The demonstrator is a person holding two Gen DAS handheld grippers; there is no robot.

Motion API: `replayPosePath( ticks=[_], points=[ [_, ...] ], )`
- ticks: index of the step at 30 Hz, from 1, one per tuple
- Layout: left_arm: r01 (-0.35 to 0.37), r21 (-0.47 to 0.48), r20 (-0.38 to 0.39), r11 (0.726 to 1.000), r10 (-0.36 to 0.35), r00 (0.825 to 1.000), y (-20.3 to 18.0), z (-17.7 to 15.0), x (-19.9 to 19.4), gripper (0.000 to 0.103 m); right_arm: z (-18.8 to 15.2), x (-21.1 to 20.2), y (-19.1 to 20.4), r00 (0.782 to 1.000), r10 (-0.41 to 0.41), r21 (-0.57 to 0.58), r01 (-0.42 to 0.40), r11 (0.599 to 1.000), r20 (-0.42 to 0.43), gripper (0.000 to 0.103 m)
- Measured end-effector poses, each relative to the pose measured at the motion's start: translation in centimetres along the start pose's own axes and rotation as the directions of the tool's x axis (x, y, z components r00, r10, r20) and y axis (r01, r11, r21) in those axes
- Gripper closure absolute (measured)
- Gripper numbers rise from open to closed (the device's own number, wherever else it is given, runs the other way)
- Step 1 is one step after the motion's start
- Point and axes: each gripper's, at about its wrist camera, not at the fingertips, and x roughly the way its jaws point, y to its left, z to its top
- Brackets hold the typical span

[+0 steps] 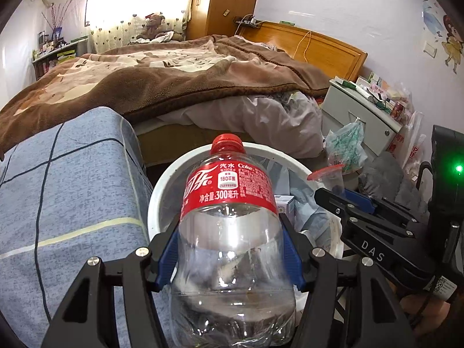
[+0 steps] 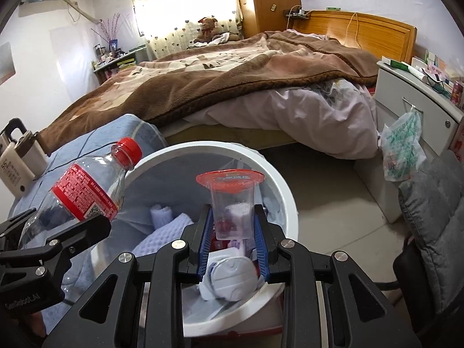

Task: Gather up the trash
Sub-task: 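Carry the Coke bottle and clear cup over the white bin, then open both grippers to drop the bottle and cup into the bin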

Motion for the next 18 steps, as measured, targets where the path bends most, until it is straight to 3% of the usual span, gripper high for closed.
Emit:
replayPosePath(
  ticks=[4,8,11,18],
  points=[
    [-0.010,-0.004,-0.018,1.000,0.010,1.000,0.0,-0.1,0.7,0.039,-0.1,0.7,-0.3,1.000,-0.013,0.002,0.013,1.000,-0.027,0.073],
    [-0.030,-0.002,-0.018,1.000,0.029,0.999,-0.2,-0.2,0.9,0.036,-0.5,0.8,-0.7,0.999,-0.008,0.016,0.009,1.000,-0.034,0.053],
    [-0.019,-0.005,-0.016,1.000,0.019,1.000,-0.1,-0.2,0.8,0.032,-0.7,0.6,-0.8,0.999,-0.007,0.023,0.008,1.000,-0.034,0.053],
    [-0.028,-0.007,-0.007,1.000,0.028,1.000,0.0,-0.2,0.2,0.032,-0.8,-0.2,-0.6,1.000,0.003,0.035,-0.003,0.999,-0.015,0.053]
  ],
)
